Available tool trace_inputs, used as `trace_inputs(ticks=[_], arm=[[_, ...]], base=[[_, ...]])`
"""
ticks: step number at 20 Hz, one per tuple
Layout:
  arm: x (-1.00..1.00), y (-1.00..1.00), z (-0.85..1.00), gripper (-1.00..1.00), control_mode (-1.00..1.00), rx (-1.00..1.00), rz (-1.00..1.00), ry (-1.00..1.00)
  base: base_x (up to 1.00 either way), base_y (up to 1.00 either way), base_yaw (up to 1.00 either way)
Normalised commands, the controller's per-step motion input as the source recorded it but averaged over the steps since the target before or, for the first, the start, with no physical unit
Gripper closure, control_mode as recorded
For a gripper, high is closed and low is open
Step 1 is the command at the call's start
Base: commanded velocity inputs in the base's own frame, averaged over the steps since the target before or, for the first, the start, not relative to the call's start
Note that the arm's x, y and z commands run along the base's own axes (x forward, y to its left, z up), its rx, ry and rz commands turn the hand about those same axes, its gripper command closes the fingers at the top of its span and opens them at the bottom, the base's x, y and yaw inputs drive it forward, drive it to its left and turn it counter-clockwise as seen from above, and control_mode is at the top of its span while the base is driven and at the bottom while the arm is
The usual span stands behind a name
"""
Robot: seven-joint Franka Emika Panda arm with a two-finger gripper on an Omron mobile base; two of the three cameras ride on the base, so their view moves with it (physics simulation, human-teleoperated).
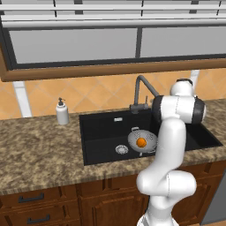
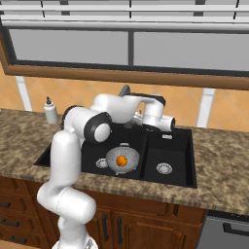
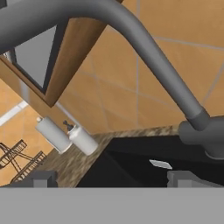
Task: Put the colander in the sink, put the orange in the colander, and turn on the sink faucet and pour water over the colander.
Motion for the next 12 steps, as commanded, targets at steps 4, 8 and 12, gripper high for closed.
trace_inputs(ticks=[4,8,12], arm=[[0.26,-0.07,-0.14,-1.0,-1.0,0.0,0.0,0.0],[0.29,-0.23,-0.1,-1.0,-1.0,0.0,0.0,0.0],[0.26,-0.33,-0.06,-1.0,-1.0,0.0,0.0,0.0]], base=[[0.0,0.0,0.0],[0.0,0.0,0.0],[0.0,0.0,0.0]])
